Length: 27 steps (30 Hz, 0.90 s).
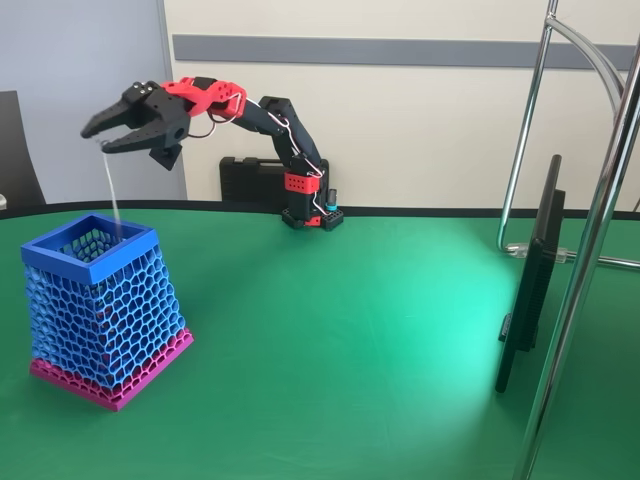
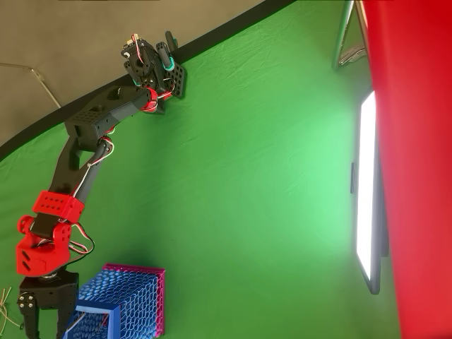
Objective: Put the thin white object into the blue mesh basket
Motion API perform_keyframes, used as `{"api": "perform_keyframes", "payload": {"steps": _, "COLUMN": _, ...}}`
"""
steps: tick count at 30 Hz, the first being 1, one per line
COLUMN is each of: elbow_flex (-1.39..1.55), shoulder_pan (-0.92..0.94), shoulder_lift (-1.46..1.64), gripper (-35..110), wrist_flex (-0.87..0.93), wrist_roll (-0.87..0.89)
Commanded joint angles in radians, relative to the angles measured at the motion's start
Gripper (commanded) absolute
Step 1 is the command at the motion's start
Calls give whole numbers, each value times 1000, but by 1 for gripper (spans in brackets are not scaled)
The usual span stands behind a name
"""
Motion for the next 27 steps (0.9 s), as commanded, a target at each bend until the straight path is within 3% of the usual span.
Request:
{"api": "perform_keyframes", "payload": {"steps": 1, "elbow_flex": -9, "shoulder_pan": 6, "shoulder_lift": 81, "gripper": 29, "wrist_flex": 15, "wrist_roll": 6}}
{"api": "perform_keyframes", "payload": {"steps": 15, "elbow_flex": 89, "shoulder_pan": 9, "shoulder_lift": 163, "gripper": 30, "wrist_flex": 17, "wrist_roll": 9}}
{"api": "perform_keyframes", "payload": {"steps": 27, "elbow_flex": 483, "shoulder_pan": -81, "shoulder_lift": 479, "gripper": 18, "wrist_flex": -40, "wrist_roll": -28}}
